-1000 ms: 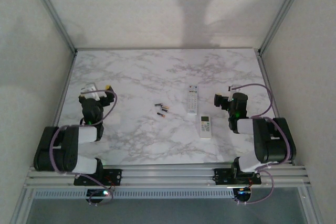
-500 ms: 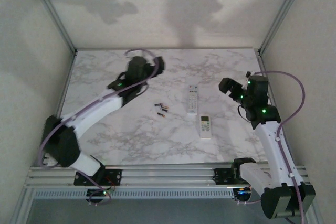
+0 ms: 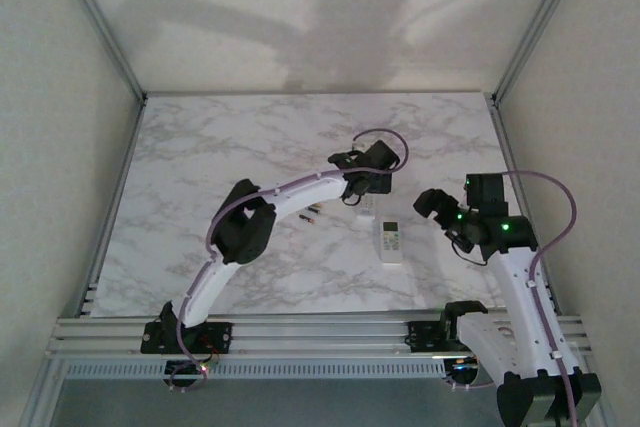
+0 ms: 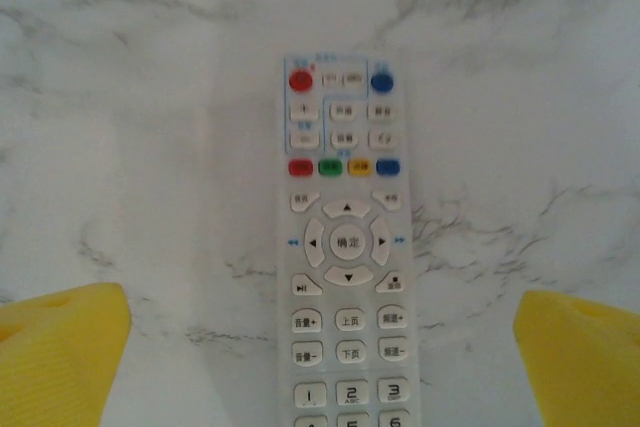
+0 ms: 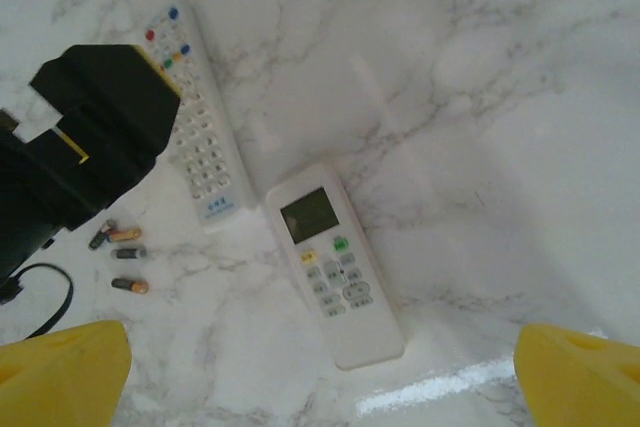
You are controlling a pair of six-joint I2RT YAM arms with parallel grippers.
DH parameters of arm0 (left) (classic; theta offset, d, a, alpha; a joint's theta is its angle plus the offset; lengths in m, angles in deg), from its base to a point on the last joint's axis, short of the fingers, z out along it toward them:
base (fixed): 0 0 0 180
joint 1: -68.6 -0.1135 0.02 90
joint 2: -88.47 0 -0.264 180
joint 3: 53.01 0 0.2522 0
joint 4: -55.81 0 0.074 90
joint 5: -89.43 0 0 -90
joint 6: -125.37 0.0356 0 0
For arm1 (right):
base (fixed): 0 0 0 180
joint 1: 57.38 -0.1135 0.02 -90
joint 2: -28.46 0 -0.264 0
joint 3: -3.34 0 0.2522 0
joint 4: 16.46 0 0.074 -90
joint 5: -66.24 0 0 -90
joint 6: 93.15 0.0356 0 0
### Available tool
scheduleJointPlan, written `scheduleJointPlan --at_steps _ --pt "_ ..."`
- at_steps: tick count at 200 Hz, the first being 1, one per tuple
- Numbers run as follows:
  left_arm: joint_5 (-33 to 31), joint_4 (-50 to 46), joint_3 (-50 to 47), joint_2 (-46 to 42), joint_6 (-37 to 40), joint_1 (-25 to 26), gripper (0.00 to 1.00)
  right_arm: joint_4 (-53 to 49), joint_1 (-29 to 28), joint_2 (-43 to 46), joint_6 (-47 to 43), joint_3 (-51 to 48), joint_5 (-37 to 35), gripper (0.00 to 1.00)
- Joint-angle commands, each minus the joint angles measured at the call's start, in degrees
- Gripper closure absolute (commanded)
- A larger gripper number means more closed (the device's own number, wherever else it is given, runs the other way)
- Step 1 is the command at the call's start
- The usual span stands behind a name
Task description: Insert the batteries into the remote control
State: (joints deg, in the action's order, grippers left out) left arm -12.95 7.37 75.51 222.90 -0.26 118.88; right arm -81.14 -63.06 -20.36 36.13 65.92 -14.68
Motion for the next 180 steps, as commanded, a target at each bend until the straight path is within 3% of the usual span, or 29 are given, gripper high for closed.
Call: scheduleJointPlan --at_steps 1,20,109,150,180 --pt "1.48 -6.39 4.85 3.57 -0.28 -0.27 0.05 -1.75 -0.35 1.28 1.24 -1.26 0.76 0.01" --pt "2.51 -7.51 7.31 6.56 0.07 -0.27 0.11 -2.14 -0.36 2.04 0.64 -1.43 0.41 0.01" --pt "9.99 -8.95 12.0 11.74 1.33 -2.09 0.59 -4.61 -0.34 4.55 0.71 3.11 0.58 0.01" --pt "21.36 -2.32 10.8 2.07 3.62 -5.23 0.66 -2.54 -0.25 5.3 0.9 9.25 2.63 0.01" --pt "29.44 3.65 10.09 -8.92 3.88 -9.43 0.67 7.05 0.02 4.01 1.17 12.79 12.13 0.01"
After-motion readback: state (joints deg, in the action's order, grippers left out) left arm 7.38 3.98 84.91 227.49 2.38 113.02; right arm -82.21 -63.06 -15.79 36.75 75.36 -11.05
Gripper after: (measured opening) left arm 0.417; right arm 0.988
